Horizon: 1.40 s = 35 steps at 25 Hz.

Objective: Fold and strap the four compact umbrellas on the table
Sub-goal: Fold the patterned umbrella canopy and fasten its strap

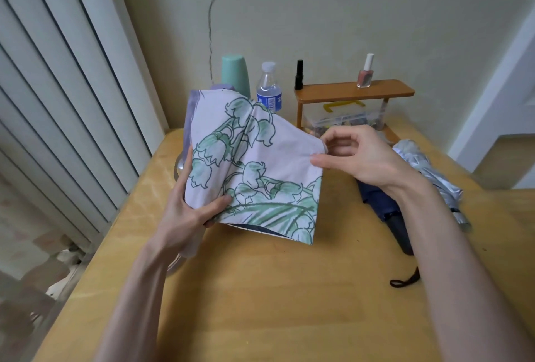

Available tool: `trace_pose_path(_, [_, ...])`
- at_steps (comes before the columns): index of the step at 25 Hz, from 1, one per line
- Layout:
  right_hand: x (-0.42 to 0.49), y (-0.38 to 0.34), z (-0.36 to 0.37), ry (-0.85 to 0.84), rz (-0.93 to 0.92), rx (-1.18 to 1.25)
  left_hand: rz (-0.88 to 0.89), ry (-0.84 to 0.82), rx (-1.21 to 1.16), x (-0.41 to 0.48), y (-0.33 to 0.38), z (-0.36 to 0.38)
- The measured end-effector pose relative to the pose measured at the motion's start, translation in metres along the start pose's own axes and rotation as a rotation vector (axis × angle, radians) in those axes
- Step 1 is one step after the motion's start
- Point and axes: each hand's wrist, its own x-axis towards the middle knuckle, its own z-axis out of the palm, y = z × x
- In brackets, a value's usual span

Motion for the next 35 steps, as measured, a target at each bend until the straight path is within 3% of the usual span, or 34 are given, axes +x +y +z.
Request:
trace_pose_path(4, [-0.003,0.000,-0.004,-0.046,0.057,0.119,0.004,-0.022,-0.003,0.001,0.002,-0.007])
trace_pose_path(14, [0.001,-0.005,0.000,0.055,0.054,0.001,-0.039,-0.173,-0.006,-0.006,0.007,-0.014])
trace_pose_path(22, [0.001,0.002,-0.006,-0.014,-0.089,0.189,-0.100,-0.163,-0.017,-0.011,0.010,-0.026])
trace_pose_path(25, [0.007,-0.001,0.007,0.103,-0.162,0.209,-0.122,-0.133,-0.053,-0.011,0.008,-0.030])
trace_pose_path(29, [0.016,-0.013,0.020,0.300,-0.297,-0.045,-0.127,-0.155,-0.035,-0.009,0.006,-0.030])
trace_pose_path(32, [0.012,-0.018,0.013,0.220,-0.261,-0.117,-0.130,-0.127,-0.038,-0.010,0.008,-0.026])
trace_pose_path(35, [0.006,-0.025,0.017,0.036,-0.115,0.129,-0.116,-0.105,-0.058,-0.012,0.009,-0.027])
